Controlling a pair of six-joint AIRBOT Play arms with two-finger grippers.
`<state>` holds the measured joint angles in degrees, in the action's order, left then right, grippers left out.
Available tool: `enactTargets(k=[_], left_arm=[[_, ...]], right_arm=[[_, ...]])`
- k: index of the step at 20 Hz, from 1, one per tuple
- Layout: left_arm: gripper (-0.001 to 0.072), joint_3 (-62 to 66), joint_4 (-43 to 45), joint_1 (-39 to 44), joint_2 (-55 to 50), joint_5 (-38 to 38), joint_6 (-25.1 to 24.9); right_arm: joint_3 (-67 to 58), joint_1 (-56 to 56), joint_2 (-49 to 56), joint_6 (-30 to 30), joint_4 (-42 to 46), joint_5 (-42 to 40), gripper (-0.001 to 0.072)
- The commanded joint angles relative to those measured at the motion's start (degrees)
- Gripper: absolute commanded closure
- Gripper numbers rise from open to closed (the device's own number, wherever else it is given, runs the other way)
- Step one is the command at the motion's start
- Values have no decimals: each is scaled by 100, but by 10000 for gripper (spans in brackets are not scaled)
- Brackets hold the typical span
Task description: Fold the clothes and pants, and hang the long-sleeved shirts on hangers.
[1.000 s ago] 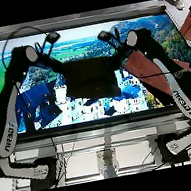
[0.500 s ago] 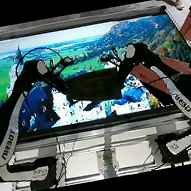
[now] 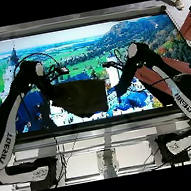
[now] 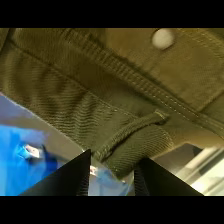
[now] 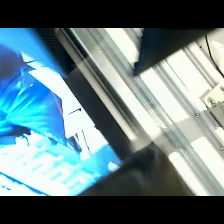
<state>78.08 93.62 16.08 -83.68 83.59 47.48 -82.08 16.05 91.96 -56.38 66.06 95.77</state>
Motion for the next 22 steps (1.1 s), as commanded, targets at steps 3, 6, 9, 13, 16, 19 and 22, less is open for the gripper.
enactTargets(k=[3, 6, 9, 13, 16, 19, 22], left_arm=[[386, -2, 70, -291, 643, -44, 142], [292, -2, 66, -894, 1084, -487, 1088], [291, -4, -365, -1749, 1311, -643, 2225], [291, -9, -2404, -2793, 1276, -643, 2197], [291, -9, -2870, -3099, 1257, -614, 2201], [291, -26, -2855, -3126, 1257, -575, 2203], [291, -125, -2857, -3119, 1257, -577, 2203]], right_arm=[[-415, 0, -70, -55, -492, -195, 119], [-426, -133, -15, -55, -1073, -1193, 100], [-428, -378, 256, -175, -1515, -1838, 100], [-428, -568, 970, -319, -2221, -2249, 99], [-428, -566, 1552, -557, -2317, -2286, 99], [-431, -564, 1895, -765, -2247, -2509, 100], [-431, -551, 2011, -811, -2280, -2632, 102]])
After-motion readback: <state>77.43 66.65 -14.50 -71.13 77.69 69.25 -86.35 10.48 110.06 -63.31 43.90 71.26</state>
